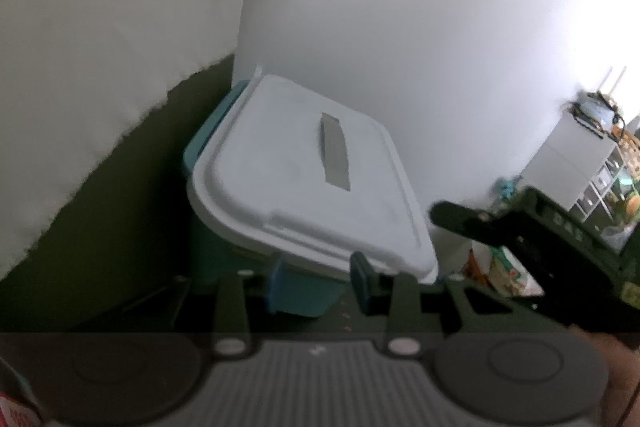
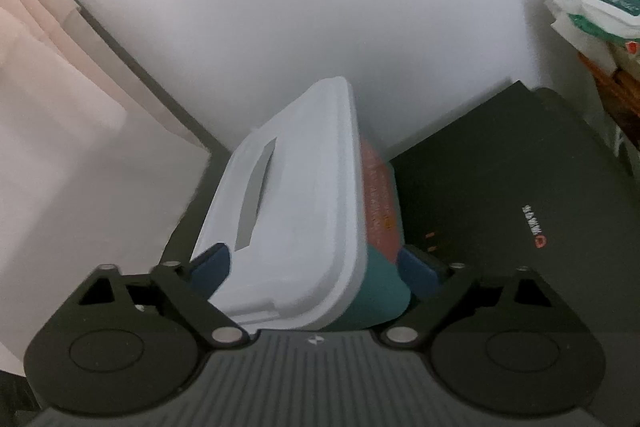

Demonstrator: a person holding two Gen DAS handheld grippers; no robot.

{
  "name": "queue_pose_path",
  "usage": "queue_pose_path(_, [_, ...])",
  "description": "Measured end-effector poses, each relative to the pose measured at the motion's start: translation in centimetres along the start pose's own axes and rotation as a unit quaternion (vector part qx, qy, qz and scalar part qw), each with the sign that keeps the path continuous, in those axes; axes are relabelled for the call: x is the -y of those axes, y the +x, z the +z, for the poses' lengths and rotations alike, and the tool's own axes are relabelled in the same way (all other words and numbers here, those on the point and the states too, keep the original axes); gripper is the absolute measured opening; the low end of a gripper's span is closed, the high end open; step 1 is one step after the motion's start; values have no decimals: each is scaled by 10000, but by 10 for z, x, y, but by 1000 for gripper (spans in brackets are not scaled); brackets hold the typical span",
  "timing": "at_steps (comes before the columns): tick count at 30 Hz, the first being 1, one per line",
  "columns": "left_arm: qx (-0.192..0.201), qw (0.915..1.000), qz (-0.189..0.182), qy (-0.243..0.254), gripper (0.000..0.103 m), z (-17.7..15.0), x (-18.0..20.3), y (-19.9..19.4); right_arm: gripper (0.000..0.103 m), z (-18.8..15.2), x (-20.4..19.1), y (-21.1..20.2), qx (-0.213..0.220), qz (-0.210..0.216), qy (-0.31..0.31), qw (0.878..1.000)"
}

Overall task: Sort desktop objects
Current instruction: 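Lower the white lid onto the teal bin's rim with the right tool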

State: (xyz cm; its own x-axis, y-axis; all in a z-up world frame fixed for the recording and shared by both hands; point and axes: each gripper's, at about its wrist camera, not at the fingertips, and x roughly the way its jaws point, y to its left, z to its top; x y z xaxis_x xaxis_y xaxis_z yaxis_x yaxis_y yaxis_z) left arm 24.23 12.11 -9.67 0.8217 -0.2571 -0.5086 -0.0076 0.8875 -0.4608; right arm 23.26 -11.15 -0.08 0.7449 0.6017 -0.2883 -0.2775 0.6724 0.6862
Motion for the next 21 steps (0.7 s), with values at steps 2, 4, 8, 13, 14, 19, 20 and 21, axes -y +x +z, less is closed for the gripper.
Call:
queue_pose_path(2, [29, 10000, 7, -19, 38, 2, -4, 2, 81, 0, 5, -7, 33, 22, 30, 10000])
queue_pose_path(4, [53, 10000, 4, -6, 38, 4, -5, 3, 76, 2, 10, -11, 75, 60, 25, 10000])
queue_pose_path(8, [68, 10000, 13, -13, 38, 3, -6, 9, 62, 3, 12, -16, 123, 15, 5, 9999])
queue_pose_path(13, [36, 10000, 48, -17, 38, 4, -10, 17, 61, 2, 12, -9, -15, -102, -24, 9999])
queue_pose_path(14, [35, 10000, 39, -16, 38, 5, -12, 19, 61, 2, 13, -6, -34, -60, 35, 10000])
queue_pose_path(19, [26, 10000, 52, -40, 38, 8, -17, 25, 60, 1, 17, 6, -113, 94, 298, 9994])
queue_pose_path(20, [14, 10000, 61, -37, 39, 8, -18, 26, 56, 1, 16, 8, -136, 92, 310, 9994])
queue_pose_path(21, [2, 10000, 58, -56, 39, 8, -19, 28, 49, 1, 15, 10, -159, 87, 317, 9993])
